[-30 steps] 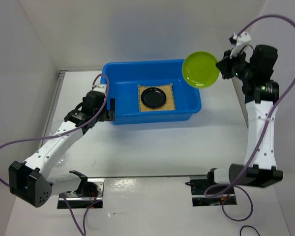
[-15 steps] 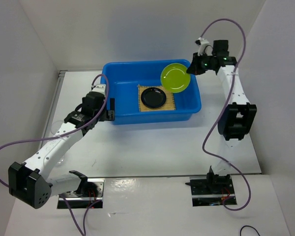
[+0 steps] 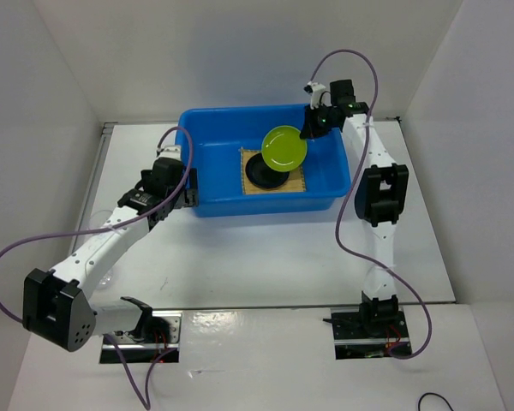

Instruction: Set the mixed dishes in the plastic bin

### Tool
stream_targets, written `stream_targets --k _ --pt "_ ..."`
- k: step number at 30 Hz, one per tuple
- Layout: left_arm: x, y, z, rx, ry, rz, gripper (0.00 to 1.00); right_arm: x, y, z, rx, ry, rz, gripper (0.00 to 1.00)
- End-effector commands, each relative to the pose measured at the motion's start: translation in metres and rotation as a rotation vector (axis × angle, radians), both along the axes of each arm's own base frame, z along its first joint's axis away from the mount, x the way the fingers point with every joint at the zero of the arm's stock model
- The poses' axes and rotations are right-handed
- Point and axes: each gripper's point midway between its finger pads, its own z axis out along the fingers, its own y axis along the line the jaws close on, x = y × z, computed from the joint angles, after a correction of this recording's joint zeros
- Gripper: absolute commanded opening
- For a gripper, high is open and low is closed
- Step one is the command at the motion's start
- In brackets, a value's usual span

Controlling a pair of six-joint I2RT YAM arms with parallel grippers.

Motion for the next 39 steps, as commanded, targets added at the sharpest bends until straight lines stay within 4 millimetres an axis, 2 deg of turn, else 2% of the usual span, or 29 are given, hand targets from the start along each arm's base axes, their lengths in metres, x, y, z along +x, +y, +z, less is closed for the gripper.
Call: stream_targets --k 1,3,4,6,11,12,14,17,19,20,21,22,23,24,25,26,27,28,29,30,31,32,33,34,35,36,37,38,39 --pt "0.006 0.005 -0.001 0.006 -0.005 0.043 1.00 0.009 0.011 0.014 -0.027 -0.055 0.005 0.00" --pt "0.006 0.005 -0.001 0.006 -0.005 0.043 1.00 0.009 0.021 0.008 -0.050 -0.058 0.016 0.00" --pt "0.006 0.005 -0.001 0.006 -0.005 0.043 1.00 0.010 0.020 -0.003 -0.067 -0.040 0.018 0.00" --pt "0.006 0.005 -0.001 0.006 -0.005 0.043 1.00 0.008 0.030 -0.011 -0.088 -0.030 0.024 0.00" --pt "0.008 0.006 0.003 0.001 -0.018 0.057 1.00 0.005 0.039 -0.032 -0.140 -0.003 0.025 0.00" --pt "0.008 0.006 0.003 0.001 -0.018 0.057 1.00 0.007 0.036 -0.033 -0.162 -0.012 0.018 0.03" --pt "0.006 0.008 0.002 0.010 -0.012 0.064 1.00 0.006 0.041 -0.039 -0.165 -0.004 0.028 0.06" --pt "0.006 0.008 0.002 0.003 -0.013 0.070 1.00 0.004 0.038 -0.041 -0.183 0.001 0.029 0.17" --pt "0.004 0.008 0.001 0.007 -0.004 0.070 1.00 0.011 0.029 -0.022 -0.184 -0.040 0.002 0.37" --pt "0.004 0.008 0.001 0.007 -0.004 0.070 1.00 0.008 0.029 0.003 -0.143 -0.067 0.021 0.53" --pt "0.005 0.010 0.001 0.013 -0.007 0.076 1.00 0.005 0.025 0.016 -0.122 -0.076 0.026 0.66" --pt "0.005 0.010 0.001 0.013 -0.007 0.076 1.00 0.004 0.012 0.027 -0.104 -0.085 0.016 0.81" --pt "0.005 0.010 0.001 0.013 -0.007 0.076 1.00 -0.005 0.006 0.057 -0.083 -0.122 0.016 0.86" --pt "0.006 0.013 0.009 0.018 -0.030 0.091 1.00 -0.013 0.002 0.071 -0.051 -0.131 0.031 0.92" --pt "0.006 0.015 0.009 0.024 -0.033 0.099 1.00 -0.021 -0.020 0.064 -0.041 -0.094 0.006 0.93" --pt "0.004 0.018 0.012 0.031 -0.038 0.108 1.00 -0.035 -0.031 0.100 -0.023 -0.155 -0.005 0.93" --pt "0.003 0.024 0.019 0.025 -0.062 0.136 1.00 -0.040 -0.043 0.111 -0.002 -0.188 -0.022 0.94" --pt "0.003 0.036 0.024 0.026 -0.077 0.172 1.00 -0.055 -0.070 0.084 0.000 -0.117 -0.068 0.97" --pt "0.003 0.043 0.028 0.015 -0.089 0.200 1.00 -0.066 -0.083 0.086 -0.001 -0.119 -0.095 0.97" --pt "0.002 0.049 0.035 -0.020 -0.110 0.224 1.00 -0.086 -0.095 0.111 -0.020 -0.187 -0.104 0.98" --pt "0.002 0.066 0.033 -0.065 -0.092 0.276 1.00 -0.109 -0.112 0.075 -0.049 -0.104 -0.138 0.98" --pt "0.005 0.073 0.045 -0.136 -0.116 0.336 1.00 -0.126 -0.115 0.066 -0.077 -0.082 -0.136 0.98" --pt "0.008 0.083 0.043 -0.166 -0.095 0.397 1.00 -0.159 -0.121 0.051 -0.112 -0.051 -0.153 0.98" --pt "0.002 0.107 0.041 -0.171 -0.071 0.515 1.00 -0.173 -0.133 0.039 -0.171 -0.033 -0.206 0.98" --pt "0.011 0.117 0.044 -0.213 -0.085 0.612 1.00 -0.187 -0.132 0.032 -0.208 -0.028 -0.217 0.98" --pt "0.013 0.127 0.043 -0.208 -0.085 0.668 1.00 -0.215 -0.132 0.022 -0.241 -0.017 -0.244 0.98" --pt "0.017 0.135 0.040 -0.200 -0.072 0.700 1.00 -0.221 -0.141 0.019 -0.296 -0.036 -0.299 0.98" --pt "0.023 0.152 0.024 -0.180 -0.020 0.753 1.00 -0.230 -0.134 0.017 -0.306 -0.046 -0.297 0.98" --pt "0.028 0.160 0.019 -0.181 0.004 0.775 1.00 -0.247 -0.133 0.014 -0.304 -0.057 -0.314 0.98"
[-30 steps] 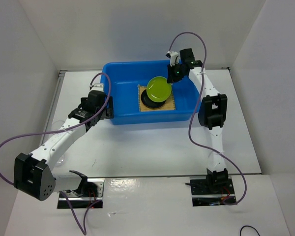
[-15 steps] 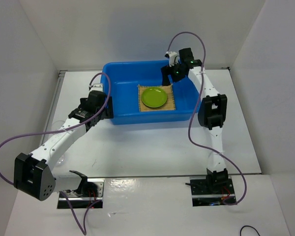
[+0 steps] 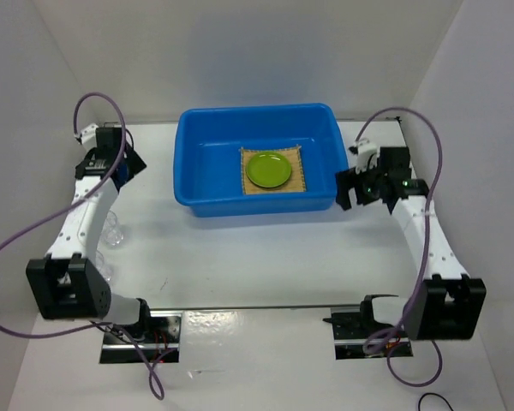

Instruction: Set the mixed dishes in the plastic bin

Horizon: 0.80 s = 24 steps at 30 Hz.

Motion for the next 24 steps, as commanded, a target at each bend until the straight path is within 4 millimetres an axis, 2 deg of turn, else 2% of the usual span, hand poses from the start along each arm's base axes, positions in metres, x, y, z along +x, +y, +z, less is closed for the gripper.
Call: stream_targets --k 1,2,3,4,5,7,8,10,13,14,18,24 --pt "0.017 0.027 -0.019 -0.065 0.072 0.131 1.00 -0.021 -0.005 -0.014 -0.074 -0.039 -0.075 0.98" --pt "0.025 0.038 -0.048 -0.107 0.162 0.131 1.00 -0.025 -0.005 -0.012 -0.074 -0.056 -0.076 0.98" --pt "0.025 0.042 -0.060 -0.108 0.235 0.104 1.00 -0.026 -0.004 -0.009 -0.065 -0.075 -0.084 0.98" --pt "0.029 0.046 -0.070 -0.119 0.279 0.095 1.00 -0.024 -0.008 0.003 -0.079 -0.125 -0.103 0.98" --pt "0.035 0.052 -0.087 -0.124 0.336 0.099 1.00 -0.022 -0.017 0.001 -0.104 -0.129 -0.152 0.98" --pt "0.031 0.055 -0.109 -0.137 0.402 0.111 1.00 -0.021 -0.021 0.005 -0.108 -0.152 -0.179 0.98" --pt "0.036 0.059 -0.111 -0.142 0.374 0.116 1.00 -0.021 -0.021 0.005 -0.098 -0.152 -0.177 0.98" --pt "0.029 0.058 -0.127 -0.142 0.400 0.109 1.00 -0.021 -0.024 -0.005 -0.108 -0.117 -0.178 0.98" --pt "0.020 0.062 -0.147 -0.142 0.432 0.126 1.00 -0.021 -0.025 -0.005 -0.108 -0.116 -0.179 0.98" --pt "0.020 0.062 -0.147 -0.142 0.432 0.126 1.00 -0.021 -0.025 -0.005 -0.108 -0.116 -0.179 0.98" --pt "0.015 0.058 -0.168 -0.163 0.480 0.120 1.00 -0.021 -0.025 -0.005 -0.108 -0.116 -0.179 0.98" --pt "0.015 0.056 -0.174 -0.173 0.486 0.114 0.95 -0.023 -0.031 -0.009 -0.109 -0.106 -0.198 0.98"
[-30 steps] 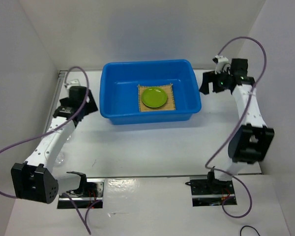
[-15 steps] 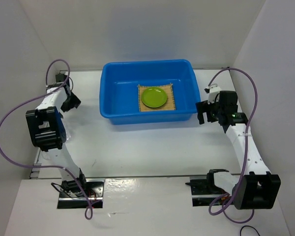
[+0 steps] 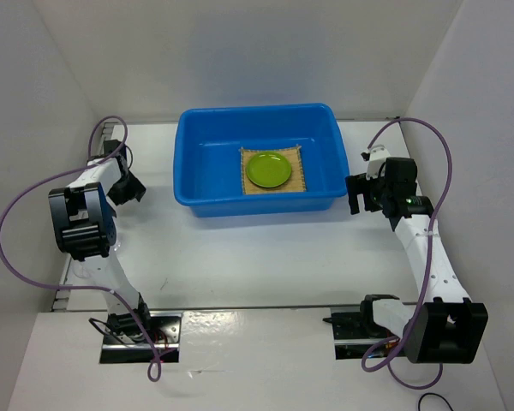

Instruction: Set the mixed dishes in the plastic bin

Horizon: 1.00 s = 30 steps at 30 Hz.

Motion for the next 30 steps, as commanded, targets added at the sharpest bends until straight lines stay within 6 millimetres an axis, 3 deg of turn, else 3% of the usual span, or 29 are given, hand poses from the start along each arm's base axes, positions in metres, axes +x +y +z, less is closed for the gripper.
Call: stream_targets --k 1,5,8,11,17,22,25,27,30 --pt "0.000 0.001 -0.004 -0.006 0.004 -0.013 0.94 0.008 -0.008 0.007 -0.001 -0.049 -0.035 0.98" --pt "0.017 -0.004 0.024 0.011 -0.091 -0.035 0.98 0.009 -0.007 0.007 -0.003 -0.050 -0.022 0.98" --pt "0.022 -0.003 0.070 0.153 -0.183 -0.025 1.00 0.009 -0.007 0.007 -0.003 -0.050 -0.022 0.98" --pt "0.006 -0.002 0.095 0.258 -0.224 0.034 1.00 0.009 -0.007 0.007 -0.003 -0.050 -0.022 0.98" --pt "-0.017 -0.003 0.140 0.289 -0.388 0.121 1.00 0.011 -0.007 -0.002 -0.001 -0.018 -0.022 0.98" --pt "-0.035 -0.002 0.142 0.303 -0.428 0.154 1.00 0.011 -0.010 -0.009 0.000 0.002 -0.031 0.98" --pt "-0.039 -0.003 0.122 0.293 -0.351 0.158 1.00 0.012 -0.012 -0.015 -0.005 0.024 -0.038 0.98" --pt "-0.036 0.003 0.120 0.287 -0.336 0.172 1.00 0.012 -0.012 -0.015 -0.005 0.024 -0.038 0.98" --pt "-0.038 0.015 0.100 0.252 -0.283 0.201 1.00 0.013 -0.012 -0.018 -0.004 0.033 -0.038 0.98"
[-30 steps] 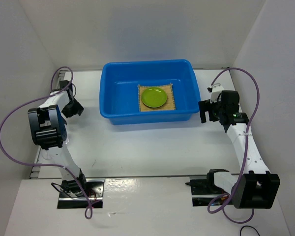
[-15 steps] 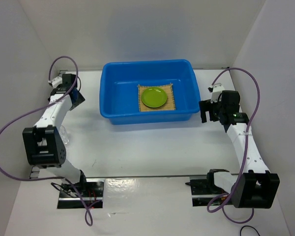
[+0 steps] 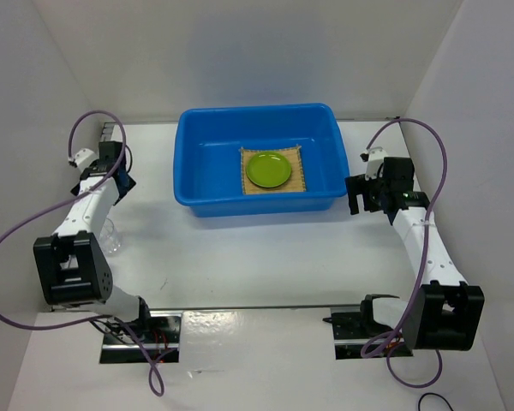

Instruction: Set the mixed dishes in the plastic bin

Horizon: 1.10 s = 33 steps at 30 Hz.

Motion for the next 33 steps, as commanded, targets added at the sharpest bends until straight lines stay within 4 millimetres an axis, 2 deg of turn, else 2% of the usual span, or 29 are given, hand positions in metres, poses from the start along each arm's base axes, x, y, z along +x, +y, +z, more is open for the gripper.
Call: stream_targets --k 1,6,10,11,17,19,21,23,24,27,30,31,33 --pt "-0.004 0.017 -0.014 -0.036 0.045 0.076 1.00 0.007 -0.004 0.004 -0.008 -0.034 -0.015 0.98" --pt "-0.004 0.019 -0.024 -0.064 0.073 0.082 1.00 0.008 -0.005 0.002 -0.007 -0.025 -0.015 0.98" --pt "-0.004 0.017 -0.041 -0.080 0.110 0.077 1.00 0.008 -0.005 0.002 -0.007 -0.025 -0.015 0.98" --pt "-0.003 0.013 -0.050 -0.104 0.137 0.058 1.00 0.008 -0.005 0.002 -0.007 -0.025 -0.015 0.98" --pt "-0.002 0.013 -0.066 -0.131 0.179 0.050 0.97 0.006 -0.003 0.000 0.000 -0.016 -0.008 0.98" --pt "-0.004 0.015 -0.076 -0.150 0.203 0.059 0.90 0.006 -0.006 0.000 0.000 -0.016 -0.018 0.98" --pt "-0.005 0.018 -0.076 -0.151 0.203 0.068 0.68 0.006 -0.006 0.000 -0.007 -0.016 -0.011 0.98" --pt "-0.004 0.022 -0.073 -0.147 0.198 0.069 0.36 0.006 -0.007 0.000 0.000 -0.017 -0.014 0.98" --pt "0.001 0.024 -0.067 -0.138 0.190 0.055 0.00 0.005 -0.007 0.003 -0.001 -0.026 -0.014 0.98" --pt "0.014 0.033 -0.041 -0.094 0.160 0.046 0.00 0.005 -0.008 0.006 0.005 -0.036 -0.015 0.98" --pt "0.028 0.027 -0.006 -0.032 0.123 0.027 0.00 0.005 -0.010 0.009 0.004 -0.046 -0.012 0.98" --pt "0.042 0.022 0.022 -0.009 0.080 0.002 0.00 0.005 -0.010 0.009 0.004 -0.046 -0.012 0.98" --pt "0.057 0.018 0.058 0.018 0.018 -0.026 0.00 0.005 -0.010 0.009 0.004 -0.046 -0.012 0.98"
